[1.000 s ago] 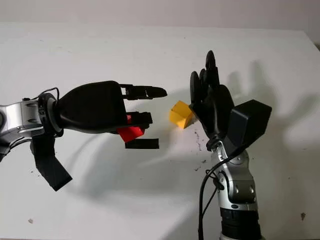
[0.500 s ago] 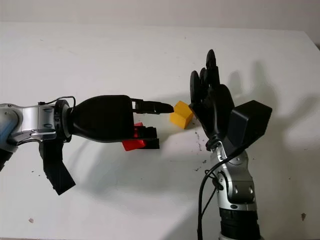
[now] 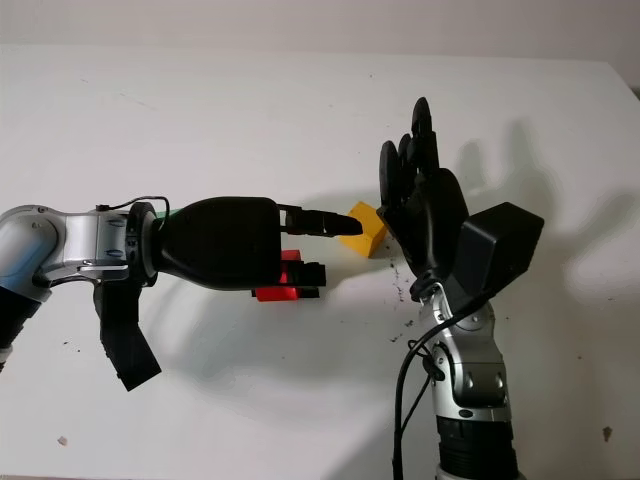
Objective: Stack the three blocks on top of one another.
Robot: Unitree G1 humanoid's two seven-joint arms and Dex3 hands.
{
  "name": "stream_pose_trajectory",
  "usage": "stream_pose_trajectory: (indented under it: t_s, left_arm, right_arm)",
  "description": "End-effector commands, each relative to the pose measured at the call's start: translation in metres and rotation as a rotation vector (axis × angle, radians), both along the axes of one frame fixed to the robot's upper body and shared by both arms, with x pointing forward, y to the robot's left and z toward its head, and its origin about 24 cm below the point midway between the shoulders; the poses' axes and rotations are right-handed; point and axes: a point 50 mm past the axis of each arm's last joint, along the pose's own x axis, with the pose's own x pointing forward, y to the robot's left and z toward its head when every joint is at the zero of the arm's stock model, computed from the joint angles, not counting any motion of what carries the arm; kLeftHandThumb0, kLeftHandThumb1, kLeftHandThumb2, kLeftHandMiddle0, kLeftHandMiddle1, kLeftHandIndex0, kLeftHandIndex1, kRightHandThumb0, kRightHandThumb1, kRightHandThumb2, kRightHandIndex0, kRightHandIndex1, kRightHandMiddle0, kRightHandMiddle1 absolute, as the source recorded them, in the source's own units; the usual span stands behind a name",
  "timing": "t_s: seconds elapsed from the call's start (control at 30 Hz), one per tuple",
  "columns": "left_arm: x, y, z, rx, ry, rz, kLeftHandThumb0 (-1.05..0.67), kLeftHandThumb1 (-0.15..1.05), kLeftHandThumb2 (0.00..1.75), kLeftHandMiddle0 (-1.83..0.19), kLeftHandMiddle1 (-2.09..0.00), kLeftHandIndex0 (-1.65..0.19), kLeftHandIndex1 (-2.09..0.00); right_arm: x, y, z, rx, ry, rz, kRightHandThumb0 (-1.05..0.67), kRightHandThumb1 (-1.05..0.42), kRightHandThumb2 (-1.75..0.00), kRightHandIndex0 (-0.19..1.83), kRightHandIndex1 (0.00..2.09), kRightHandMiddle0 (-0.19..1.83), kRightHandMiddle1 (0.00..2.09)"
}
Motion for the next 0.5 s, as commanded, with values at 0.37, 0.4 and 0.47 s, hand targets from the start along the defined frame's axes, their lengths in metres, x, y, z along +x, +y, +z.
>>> stream_pose_trajectory:
  t_s: [0.37, 0.4, 0.47]
  left_arm:
    - [-0.0034, 0.002, -0.0051, 0.028, -0.005, 0.013, -0.41, 1.0, 0.05, -0.07, -0.04, -0.2, -1.0]
    - [-0.0039, 0.0023, -0.0052, 0.028, -0.005, 0.014, -0.42, 1.0, 0.05, -0.06, -0.04, -0.19, -0.91]
    - [-0.0048, 0.0024, -0.0055, 0.028, -0.005, 0.019, -0.42, 1.0, 0.06, -0.03, -0.04, -0.16, -0.79]
  right_arm:
    - [0.0003, 0.0012, -0.0048, -0.013, 0.006, -0.001, -0.73, -1.05, -0.6, -0.19, 0.0, -0.19, 0.0]
    - [0.0004, 0.0012, -0.0048, -0.016, 0.005, -0.002, -0.73, -1.05, -0.6, -0.19, 0.0, -0.19, 0.0]
    - [0.0006, 0.0013, -0.0047, -0.016, 0.003, -0.001, -0.73, -1.05, -0.6, -0.19, 0.0, -0.19, 0.0]
